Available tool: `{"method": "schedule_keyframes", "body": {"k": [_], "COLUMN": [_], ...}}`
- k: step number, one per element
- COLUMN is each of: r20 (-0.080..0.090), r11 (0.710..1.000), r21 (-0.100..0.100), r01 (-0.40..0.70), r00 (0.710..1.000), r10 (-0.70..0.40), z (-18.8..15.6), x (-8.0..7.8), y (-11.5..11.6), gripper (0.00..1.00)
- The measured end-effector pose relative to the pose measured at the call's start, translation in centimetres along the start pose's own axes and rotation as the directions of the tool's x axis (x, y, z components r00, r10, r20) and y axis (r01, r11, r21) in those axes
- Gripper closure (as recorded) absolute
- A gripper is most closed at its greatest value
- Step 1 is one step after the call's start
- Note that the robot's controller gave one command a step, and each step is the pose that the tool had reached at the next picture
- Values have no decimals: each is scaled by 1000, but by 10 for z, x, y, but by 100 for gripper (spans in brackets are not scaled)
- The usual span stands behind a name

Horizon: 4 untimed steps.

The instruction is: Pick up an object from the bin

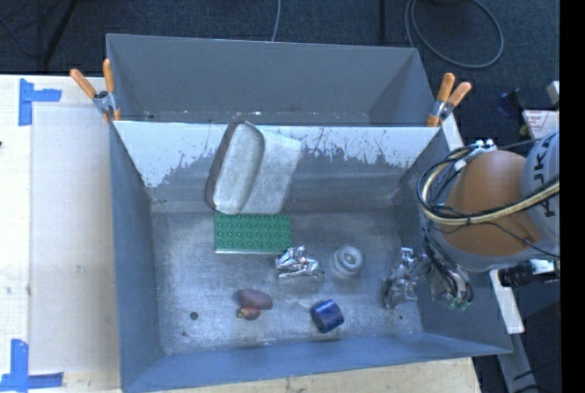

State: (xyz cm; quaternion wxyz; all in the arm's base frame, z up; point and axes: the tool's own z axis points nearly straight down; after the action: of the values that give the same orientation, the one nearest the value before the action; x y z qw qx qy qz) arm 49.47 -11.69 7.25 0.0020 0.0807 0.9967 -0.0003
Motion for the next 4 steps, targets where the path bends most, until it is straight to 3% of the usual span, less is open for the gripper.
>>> {"method": "schedule_keyframes", "body": {"k": [1,2,3,4], "r20": [-1,-5,1,0], "r11": [1000,993,999,988], "r21": [0,-4,-1,-3], "r01": [2,116,32,156], "r00": [1000,993,999,988], "r10": [-2,-116,-32,-156], "z": [1,-7,0,0], "x": [1,11,34,10], "y": [1,128,162,239], "gripper": [0,0,0,0]}}
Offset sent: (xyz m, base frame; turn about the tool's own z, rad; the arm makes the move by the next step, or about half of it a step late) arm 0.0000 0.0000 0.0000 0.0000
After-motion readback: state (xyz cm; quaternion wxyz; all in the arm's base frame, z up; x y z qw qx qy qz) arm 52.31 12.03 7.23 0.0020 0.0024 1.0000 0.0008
